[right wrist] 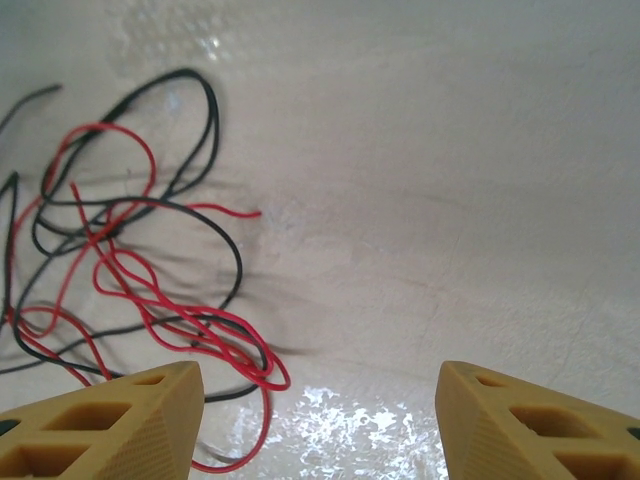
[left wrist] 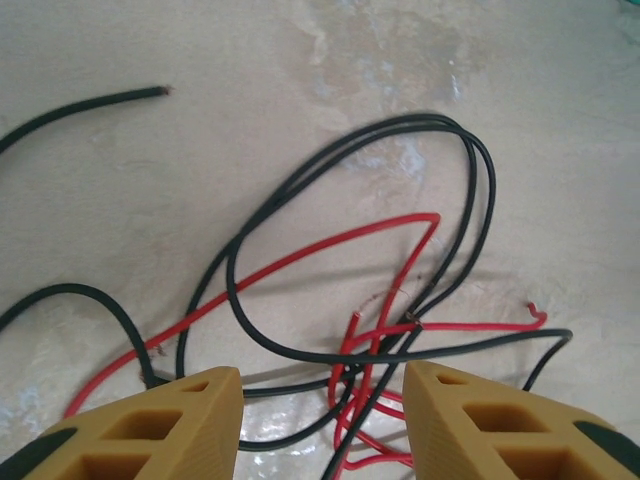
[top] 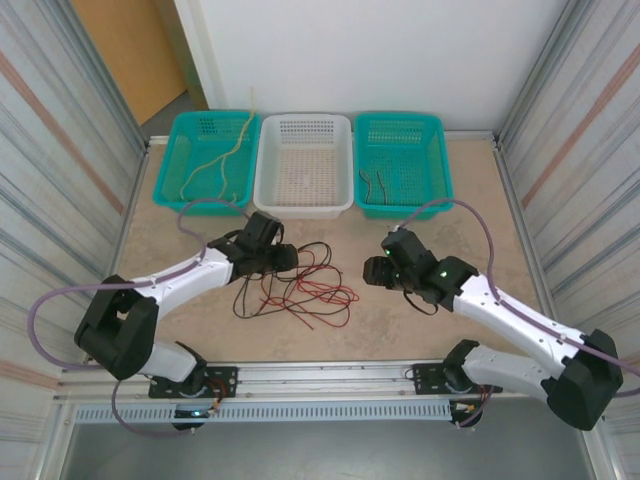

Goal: Untangle the cables

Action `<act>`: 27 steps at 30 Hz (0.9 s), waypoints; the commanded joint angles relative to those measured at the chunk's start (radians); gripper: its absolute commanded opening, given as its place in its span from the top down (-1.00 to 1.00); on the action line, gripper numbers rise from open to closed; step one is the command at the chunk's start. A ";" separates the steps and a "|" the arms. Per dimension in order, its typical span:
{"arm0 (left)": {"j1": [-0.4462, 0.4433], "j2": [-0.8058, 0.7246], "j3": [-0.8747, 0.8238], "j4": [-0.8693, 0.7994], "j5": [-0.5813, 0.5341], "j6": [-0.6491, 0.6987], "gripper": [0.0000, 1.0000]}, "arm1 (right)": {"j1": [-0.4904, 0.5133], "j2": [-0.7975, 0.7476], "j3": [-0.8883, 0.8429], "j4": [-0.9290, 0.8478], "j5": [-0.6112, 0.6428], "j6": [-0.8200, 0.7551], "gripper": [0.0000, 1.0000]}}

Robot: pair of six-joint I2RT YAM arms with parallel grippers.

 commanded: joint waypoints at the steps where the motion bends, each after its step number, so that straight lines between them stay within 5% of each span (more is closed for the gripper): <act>1: -0.003 -0.047 -0.010 -0.037 -0.052 0.026 0.08 | 0.005 0.025 -0.022 0.036 -0.045 0.037 -0.22; 9: -0.004 -0.100 -0.085 -0.129 -0.076 0.054 0.15 | 0.007 0.045 -0.020 0.063 -0.055 0.039 -0.22; 20: -0.004 0.023 -0.109 -0.069 -0.068 0.036 0.28 | 0.010 0.012 -0.002 0.051 -0.057 0.048 -0.21; 27: -0.004 0.053 -0.095 -0.075 -0.090 0.043 0.61 | 0.008 -0.037 0.018 0.024 -0.043 0.042 -0.20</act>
